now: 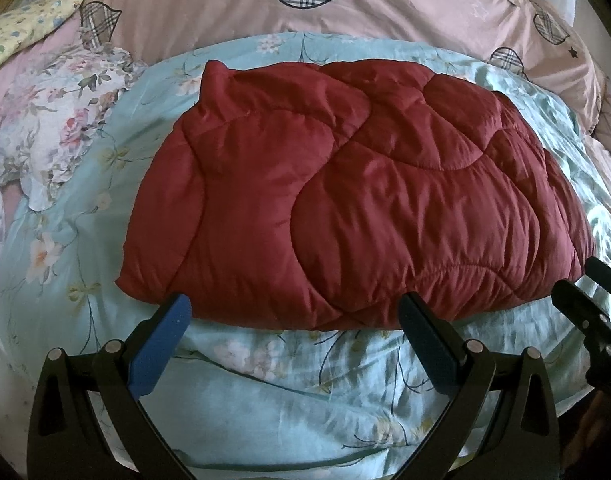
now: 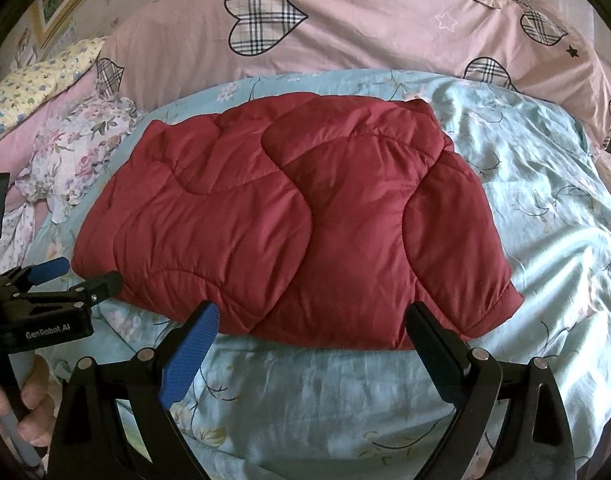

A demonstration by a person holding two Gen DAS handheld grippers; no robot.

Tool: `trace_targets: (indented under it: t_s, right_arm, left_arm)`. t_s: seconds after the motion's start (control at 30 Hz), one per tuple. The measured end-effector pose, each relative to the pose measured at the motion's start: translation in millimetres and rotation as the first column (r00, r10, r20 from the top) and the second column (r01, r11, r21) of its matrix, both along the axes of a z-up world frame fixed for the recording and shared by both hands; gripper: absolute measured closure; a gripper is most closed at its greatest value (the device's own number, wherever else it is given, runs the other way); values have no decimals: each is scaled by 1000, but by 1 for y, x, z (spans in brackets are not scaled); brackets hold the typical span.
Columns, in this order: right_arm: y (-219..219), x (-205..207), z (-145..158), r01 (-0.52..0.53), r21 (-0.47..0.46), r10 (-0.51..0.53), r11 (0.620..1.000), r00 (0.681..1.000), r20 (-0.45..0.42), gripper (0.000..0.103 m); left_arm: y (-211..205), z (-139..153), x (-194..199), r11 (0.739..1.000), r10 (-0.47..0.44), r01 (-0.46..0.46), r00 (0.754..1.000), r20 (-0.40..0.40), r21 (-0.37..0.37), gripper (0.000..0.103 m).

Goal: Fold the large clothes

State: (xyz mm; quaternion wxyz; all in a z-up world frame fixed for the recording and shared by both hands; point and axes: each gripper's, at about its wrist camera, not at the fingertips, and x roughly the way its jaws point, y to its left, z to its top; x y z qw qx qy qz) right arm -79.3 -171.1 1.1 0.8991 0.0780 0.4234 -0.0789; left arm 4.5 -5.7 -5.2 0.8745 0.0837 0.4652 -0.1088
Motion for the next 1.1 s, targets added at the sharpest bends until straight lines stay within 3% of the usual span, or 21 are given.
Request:
trace_targets:
  t_s: [1.1]
  right_arm:
    - [-4,3,7,2,-1,-1,1000,1000,10,8]
  left_arm:
    - [-1,4,3,1000,2,-2,1000,12,6,0]
